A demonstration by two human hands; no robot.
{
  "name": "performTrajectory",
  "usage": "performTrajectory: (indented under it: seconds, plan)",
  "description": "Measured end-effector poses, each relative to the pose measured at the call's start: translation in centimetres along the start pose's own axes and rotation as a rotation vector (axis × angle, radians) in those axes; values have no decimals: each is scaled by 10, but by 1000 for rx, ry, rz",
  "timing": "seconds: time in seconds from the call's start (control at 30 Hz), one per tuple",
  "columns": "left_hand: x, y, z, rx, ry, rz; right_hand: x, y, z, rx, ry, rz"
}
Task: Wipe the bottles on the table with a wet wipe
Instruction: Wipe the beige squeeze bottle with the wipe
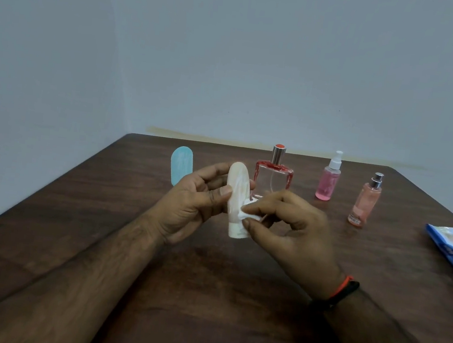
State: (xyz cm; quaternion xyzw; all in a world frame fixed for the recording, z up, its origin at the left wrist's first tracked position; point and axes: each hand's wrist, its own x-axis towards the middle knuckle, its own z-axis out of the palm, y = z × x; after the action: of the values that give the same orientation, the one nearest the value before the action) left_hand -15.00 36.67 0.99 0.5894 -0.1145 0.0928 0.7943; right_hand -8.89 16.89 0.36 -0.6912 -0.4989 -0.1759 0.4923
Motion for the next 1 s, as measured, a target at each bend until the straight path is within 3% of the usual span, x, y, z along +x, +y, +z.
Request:
performTrajectory:
  seconds: [0.2,0.5,0.57,0.67,0.77,1.0]
  plan:
    - [0,-3,5,16,-96,-94,3,3,-3,-41,221,25]
    - [0,-6,2,14,-52,-99,-2,-5,-2,-91,7,-182]
    - [0,-6,3,-13,-67,-104,-2,-4,-2,-83,24,-172]
    - [-1,-3,4,-45,-134,-147,1,-2,-6,-98,183,-126]
    - [-2,-3,2,52,-231,-190,2,-1,-8,-106,259,-81]
    - [-1,-9,-1,109,-147,-118,0,-7,-2,-95,74,-180]
